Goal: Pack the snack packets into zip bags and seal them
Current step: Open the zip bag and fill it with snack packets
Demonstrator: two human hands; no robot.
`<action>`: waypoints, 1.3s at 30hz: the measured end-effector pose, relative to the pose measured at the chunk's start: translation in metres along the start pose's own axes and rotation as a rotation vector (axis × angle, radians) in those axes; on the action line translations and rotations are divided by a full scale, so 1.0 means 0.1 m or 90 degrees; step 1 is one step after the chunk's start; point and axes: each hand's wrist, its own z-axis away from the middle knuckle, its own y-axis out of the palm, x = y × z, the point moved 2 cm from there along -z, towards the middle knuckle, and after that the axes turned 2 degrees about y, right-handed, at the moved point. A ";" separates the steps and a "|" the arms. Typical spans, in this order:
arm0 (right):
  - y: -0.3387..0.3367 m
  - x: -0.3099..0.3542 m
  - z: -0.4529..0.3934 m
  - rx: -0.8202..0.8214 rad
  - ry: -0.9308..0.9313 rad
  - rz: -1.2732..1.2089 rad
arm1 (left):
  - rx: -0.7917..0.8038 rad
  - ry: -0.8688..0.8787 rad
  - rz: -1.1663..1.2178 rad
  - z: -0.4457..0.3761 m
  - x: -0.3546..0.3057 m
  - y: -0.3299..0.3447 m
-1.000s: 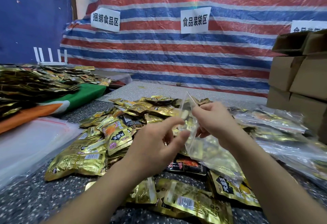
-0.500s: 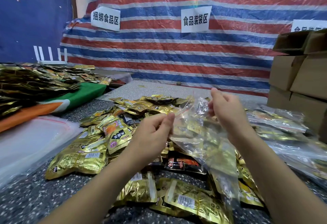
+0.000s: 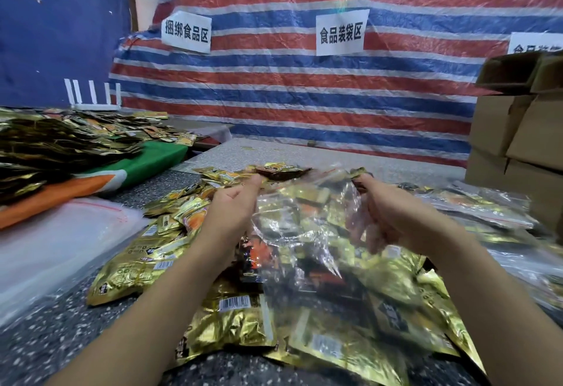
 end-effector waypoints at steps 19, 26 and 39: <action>0.44 -0.37 -0.28 -0.090 -0.344 0.699 | 0.265 0.021 -0.139 0.07 -0.01 0.05; 0.45 -0.38 -0.28 -0.118 -0.360 0.694 | 0.274 0.036 -0.133 0.10 -0.03 0.05; 0.52 -0.37 -0.24 -0.163 -0.384 0.641 | 0.288 0.033 -0.122 0.11 -0.01 0.09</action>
